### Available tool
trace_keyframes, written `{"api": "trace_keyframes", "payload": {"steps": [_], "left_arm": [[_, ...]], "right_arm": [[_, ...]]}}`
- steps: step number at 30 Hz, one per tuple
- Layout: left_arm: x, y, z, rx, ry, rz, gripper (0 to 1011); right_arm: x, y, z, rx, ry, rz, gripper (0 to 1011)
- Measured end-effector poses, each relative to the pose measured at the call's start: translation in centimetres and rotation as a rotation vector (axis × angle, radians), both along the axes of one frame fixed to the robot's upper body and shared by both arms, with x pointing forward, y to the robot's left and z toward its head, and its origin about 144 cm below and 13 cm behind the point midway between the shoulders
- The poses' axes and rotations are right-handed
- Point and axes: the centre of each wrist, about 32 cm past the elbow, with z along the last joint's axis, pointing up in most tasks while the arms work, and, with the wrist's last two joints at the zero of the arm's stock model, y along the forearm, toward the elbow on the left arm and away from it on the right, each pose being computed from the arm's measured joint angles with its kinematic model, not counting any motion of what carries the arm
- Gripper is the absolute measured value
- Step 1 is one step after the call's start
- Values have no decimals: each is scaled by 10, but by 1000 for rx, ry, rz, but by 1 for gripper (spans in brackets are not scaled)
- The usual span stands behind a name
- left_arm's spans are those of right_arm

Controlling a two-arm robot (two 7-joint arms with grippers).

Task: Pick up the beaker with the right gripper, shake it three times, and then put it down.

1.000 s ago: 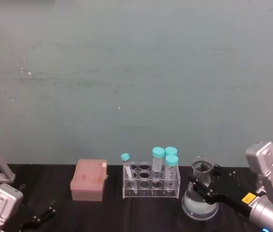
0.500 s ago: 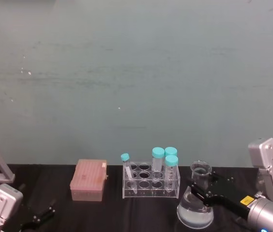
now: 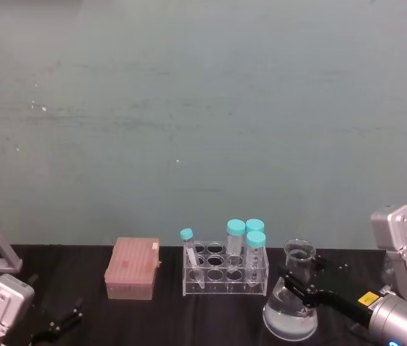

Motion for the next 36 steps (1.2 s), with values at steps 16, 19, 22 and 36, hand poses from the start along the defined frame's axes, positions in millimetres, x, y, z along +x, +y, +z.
{"api": "trace_keyframes", "payload": {"steps": [16, 19, 22, 36], "left_arm": [[0, 0, 0, 0, 0, 0, 1000], [0, 0, 0, 0, 0, 0, 1000], [0, 0, 0, 0, 0, 0, 1000], [0, 0, 0, 0, 0, 0, 1000]], "right_arm": [[0, -1, 1, 44, 30, 5, 453], [0, -3, 1, 186, 118, 14, 453], [0, -5, 1, 390, 237, 20, 453], [-1, -10, -7, 929, 541, -4, 453]]}}
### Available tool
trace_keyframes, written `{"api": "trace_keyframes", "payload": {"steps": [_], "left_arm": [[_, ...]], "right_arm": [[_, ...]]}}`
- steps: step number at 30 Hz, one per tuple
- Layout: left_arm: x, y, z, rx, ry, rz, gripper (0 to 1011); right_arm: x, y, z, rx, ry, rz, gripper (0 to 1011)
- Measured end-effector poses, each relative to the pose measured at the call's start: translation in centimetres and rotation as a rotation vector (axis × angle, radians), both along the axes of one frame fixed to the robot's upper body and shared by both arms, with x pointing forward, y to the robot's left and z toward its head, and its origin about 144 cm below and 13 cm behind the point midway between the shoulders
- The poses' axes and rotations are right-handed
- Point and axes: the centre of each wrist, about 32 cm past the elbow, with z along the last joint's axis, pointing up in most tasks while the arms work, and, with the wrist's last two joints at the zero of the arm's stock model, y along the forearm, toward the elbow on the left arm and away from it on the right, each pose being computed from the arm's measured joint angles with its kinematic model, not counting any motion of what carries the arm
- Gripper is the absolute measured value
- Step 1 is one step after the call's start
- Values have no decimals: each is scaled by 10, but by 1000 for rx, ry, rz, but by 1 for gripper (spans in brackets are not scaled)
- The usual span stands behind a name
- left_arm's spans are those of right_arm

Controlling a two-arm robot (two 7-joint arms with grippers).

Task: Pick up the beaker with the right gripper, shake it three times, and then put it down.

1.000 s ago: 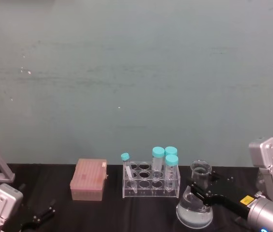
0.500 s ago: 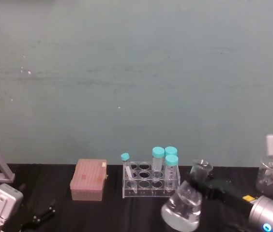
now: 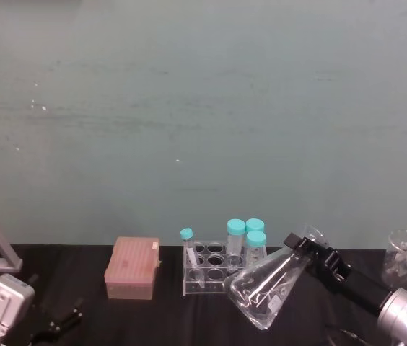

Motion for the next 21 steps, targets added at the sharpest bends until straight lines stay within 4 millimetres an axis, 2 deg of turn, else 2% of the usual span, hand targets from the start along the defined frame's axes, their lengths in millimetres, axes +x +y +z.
{"api": "trace_keyframes", "payload": {"steps": [5, 9, 13, 14, 18, 19, 20, 21], "left_arm": [[0, 0, 0, 0, 0, 0, 1000], [0, 0, 0, 0, 0, 0, 1000], [0, 0, 0, 0, 0, 0, 1000], [0, 0, 0, 0, 0, 0, 1000], [0, 0, 0, 0, 0, 0, 1000], [0, 0, 0, 0, 0, 0, 1000], [0, 0, 0, 0, 0, 0, 1000], [0, 0, 0, 0, 0, 0, 1000]], "right_arm": [[1, -1, 0, -25, -6, -3, 453], [1, -2, 3, -194, -120, -19, 453], [1, -3, 6, -458, -313, -33, 453], [1, -3, 7, -586, -417, -44, 453], [1, -5, 7, -863, -632, -52, 453], [2, -6, 7, -978, -720, -59, 453], [2, -6, 7, -978, -720, -59, 453], [2, -7, 5, -1083, -801, -63, 453]]}}
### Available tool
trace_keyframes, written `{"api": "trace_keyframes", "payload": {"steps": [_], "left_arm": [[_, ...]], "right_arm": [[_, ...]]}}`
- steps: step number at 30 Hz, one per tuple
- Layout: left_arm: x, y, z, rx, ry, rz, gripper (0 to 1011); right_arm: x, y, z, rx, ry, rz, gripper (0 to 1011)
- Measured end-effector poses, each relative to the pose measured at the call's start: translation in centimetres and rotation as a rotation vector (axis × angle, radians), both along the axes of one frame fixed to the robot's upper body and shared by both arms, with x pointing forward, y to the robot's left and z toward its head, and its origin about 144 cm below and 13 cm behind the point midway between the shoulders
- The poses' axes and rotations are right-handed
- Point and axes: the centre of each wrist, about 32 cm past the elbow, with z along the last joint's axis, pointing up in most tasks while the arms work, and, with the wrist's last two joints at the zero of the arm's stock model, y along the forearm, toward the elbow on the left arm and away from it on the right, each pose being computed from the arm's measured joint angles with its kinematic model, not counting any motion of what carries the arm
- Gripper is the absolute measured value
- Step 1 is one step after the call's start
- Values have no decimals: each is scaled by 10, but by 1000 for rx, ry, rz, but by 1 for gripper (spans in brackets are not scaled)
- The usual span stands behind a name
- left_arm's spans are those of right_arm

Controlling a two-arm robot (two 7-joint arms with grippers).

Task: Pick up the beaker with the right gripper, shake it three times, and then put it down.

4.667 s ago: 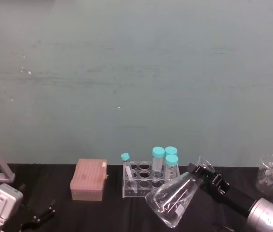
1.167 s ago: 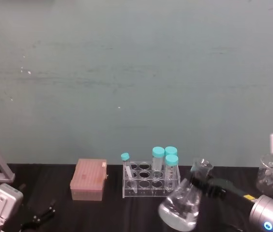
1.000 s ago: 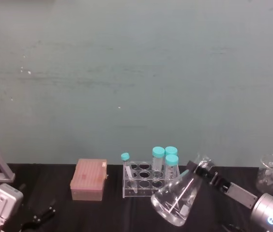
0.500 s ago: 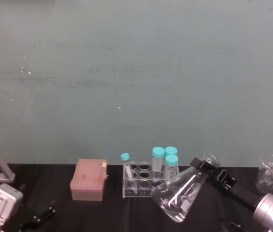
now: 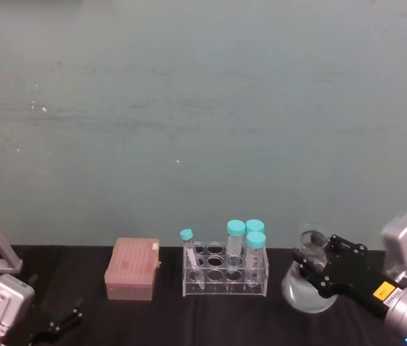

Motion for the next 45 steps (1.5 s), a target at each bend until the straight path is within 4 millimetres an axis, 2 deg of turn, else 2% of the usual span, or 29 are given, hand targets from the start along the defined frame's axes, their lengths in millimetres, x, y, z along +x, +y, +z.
{"api": "trace_keyframes", "payload": {"steps": [4, 7, 16, 20, 31, 37, 45], "left_arm": [[0, 0, 0, 0, 0, 0, 1000], [0, 0, 0, 0, 0, 0, 1000], [0, 0, 0, 0, 0, 0, 1000], [0, 0, 0, 0, 0, 0, 1000], [0, 0, 0, 0, 0, 0, 1000], [0, 0, 0, 0, 0, 0, 1000], [0, 0, 0, 0, 0, 0, 1000]], "right_arm": [[1, -5, -4, -259, -190, -7, 453], [3, -8, -5, -362, -257, -7, 453], [5, -11, -7, -448, -312, -5, 453], [4, -10, -5, -386, -268, 2, 453], [-4, 2, 6, 82, 102, 37, 453], [-6, 4, 6, 169, 197, 33, 453], [-7, 6, 6, 168, 215, 22, 453]]}}
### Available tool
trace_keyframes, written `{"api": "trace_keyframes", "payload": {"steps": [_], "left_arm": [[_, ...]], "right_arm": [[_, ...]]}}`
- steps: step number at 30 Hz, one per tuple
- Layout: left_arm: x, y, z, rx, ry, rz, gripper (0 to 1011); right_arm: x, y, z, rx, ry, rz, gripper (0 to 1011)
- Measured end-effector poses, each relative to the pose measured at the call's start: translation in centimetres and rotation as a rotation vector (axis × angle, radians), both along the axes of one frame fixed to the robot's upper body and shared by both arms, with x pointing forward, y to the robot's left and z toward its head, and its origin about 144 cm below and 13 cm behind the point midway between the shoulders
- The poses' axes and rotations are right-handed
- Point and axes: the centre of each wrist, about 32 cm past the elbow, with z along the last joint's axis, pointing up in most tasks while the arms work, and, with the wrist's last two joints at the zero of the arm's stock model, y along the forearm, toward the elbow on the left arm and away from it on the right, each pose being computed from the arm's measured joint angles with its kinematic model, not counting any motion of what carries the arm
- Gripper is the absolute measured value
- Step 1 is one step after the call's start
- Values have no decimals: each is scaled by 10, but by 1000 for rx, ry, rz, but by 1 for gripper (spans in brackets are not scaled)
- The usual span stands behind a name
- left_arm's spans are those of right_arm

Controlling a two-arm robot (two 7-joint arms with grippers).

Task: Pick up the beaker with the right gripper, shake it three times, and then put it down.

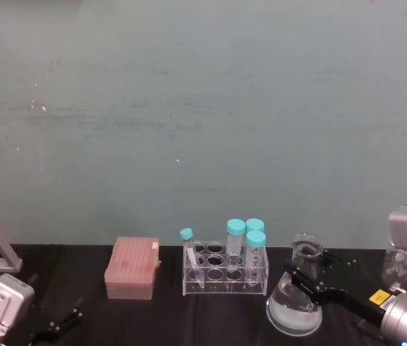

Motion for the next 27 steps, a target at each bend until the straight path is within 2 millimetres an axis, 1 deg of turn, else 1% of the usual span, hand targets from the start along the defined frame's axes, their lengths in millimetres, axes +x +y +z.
{"api": "trace_keyframes", "payload": {"steps": [27], "left_arm": [[0, 0, 0, 0, 0, 0, 1000]], "right_arm": [[0, 0, 0, -6, -2, -5, 453]]}}
